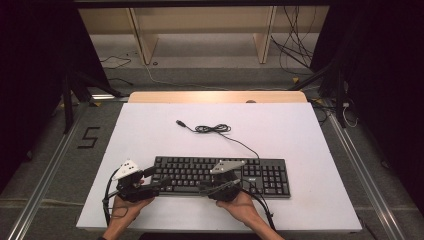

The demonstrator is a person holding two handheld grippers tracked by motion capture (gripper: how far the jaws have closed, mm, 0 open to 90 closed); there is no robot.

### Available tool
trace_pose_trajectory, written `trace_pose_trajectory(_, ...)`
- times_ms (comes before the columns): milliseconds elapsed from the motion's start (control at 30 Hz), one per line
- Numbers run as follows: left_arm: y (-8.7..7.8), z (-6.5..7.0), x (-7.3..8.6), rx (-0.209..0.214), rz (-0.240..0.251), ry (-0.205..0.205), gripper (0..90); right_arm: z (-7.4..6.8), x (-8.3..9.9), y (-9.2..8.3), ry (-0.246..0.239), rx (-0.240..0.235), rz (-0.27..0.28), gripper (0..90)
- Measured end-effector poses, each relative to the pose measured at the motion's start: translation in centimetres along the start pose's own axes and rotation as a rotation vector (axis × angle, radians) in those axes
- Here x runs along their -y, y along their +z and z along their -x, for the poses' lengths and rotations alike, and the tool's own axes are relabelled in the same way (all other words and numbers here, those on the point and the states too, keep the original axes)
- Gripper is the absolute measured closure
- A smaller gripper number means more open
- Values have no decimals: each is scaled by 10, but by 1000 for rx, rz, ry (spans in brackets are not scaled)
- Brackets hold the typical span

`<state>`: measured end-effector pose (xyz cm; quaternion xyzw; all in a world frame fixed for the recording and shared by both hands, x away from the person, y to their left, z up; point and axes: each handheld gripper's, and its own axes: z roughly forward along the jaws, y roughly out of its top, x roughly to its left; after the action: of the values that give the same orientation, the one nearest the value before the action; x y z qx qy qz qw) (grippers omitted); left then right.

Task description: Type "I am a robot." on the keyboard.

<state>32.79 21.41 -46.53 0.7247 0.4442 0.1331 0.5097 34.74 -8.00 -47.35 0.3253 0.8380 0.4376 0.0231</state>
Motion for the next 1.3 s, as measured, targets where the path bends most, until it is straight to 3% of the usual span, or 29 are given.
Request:
trace_pose_trajectory(100,3,-3,0,-35,-14,-15,367,1,-1,-4,8,-7,10,687)
trace_pose_trajectory(267,7,-9,1,-59,-43,-26,537,2,-3,-10,15,-13,27,573)
trace_pose_trajectory(333,9,-9,1,-61,-50,-28,564,2,-4,-11,18,-14,29,540)
trace_pose_trajectory(367,10,-10,1,-69,-60,-24,631,2,-5,-12,24,-8,31,499)
trace_pose_trajectory(733,22,-12,1,-81,-117,0,868,3,-4,-23,25,-14,66,428)
trace_pose_trajectory(1300,29,-15,1,-97,-155,1,889,-1,-1,-30,18,-20,86,382)
